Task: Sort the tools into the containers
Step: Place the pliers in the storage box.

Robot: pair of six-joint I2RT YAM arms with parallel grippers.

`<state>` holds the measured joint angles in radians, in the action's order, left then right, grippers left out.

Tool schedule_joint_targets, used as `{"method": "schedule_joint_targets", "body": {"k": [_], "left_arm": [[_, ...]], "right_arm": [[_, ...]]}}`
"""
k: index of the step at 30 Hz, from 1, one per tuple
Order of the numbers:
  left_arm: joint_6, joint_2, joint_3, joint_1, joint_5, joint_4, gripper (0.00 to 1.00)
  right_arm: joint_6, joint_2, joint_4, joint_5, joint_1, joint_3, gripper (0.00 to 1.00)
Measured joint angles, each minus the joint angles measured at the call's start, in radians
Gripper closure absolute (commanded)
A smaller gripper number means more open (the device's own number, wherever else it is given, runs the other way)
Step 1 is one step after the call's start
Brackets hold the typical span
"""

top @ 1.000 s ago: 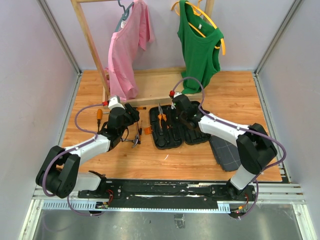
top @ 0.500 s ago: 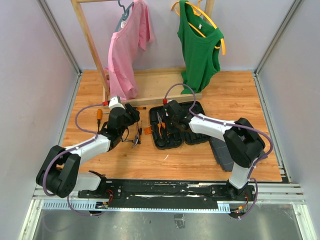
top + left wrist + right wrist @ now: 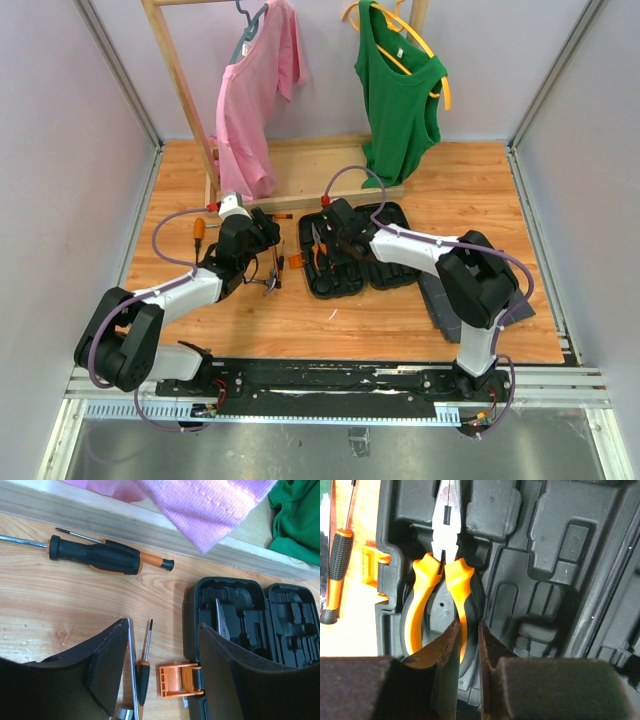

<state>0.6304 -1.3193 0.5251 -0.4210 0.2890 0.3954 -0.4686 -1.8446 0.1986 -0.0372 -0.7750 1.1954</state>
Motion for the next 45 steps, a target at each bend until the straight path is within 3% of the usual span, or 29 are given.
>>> {"method": "schedule_joint_targets", "body": {"k": [6, 11, 15, 23, 34, 38, 45], "left_arm": [[0.0, -0.005, 0.0, 0.0, -0.003, 0.0, 0.39], [0.0, -0.01, 0.0, 0.0, -0.003, 0.0, 0.39], [0.0, -0.013, 0.0, 0.0, -0.003, 0.0, 0.39], [-0.002, -0.014, 0.0, 0.0, -0.004, 0.0, 0.39], [-0.03, 0.003, 0.037, -0.014, -0.029, -0.055, 0.41], [-0.047, 0.002, 0.133, -0.07, -0.011, -0.153, 0.45], [-0.043, -0.041, 0.275, -0.261, 0.036, -0.354, 0.51]], "right_arm": [[-0.009, -0.021, 0.002, 0.001, -0.002, 0.019, 0.89], [-0.019, -0.026, 0.001, -0.001, -0.002, 0.025, 0.68], [-0.028, -0.026, -0.006, -0.011, -0.002, 0.025, 0.59], [-0.027, 0.003, -0.045, -0.007, -0.005, 0.004, 0.54], [0.036, 0.221, -0.101, -0.069, -0.003, -0.089, 0.49], [0.071, 0.275, -0.109, -0.081, 0.025, -0.093, 0.49], [0.083, 0.289, -0.138, -0.024, 0.135, -0.121, 0.5]]}}
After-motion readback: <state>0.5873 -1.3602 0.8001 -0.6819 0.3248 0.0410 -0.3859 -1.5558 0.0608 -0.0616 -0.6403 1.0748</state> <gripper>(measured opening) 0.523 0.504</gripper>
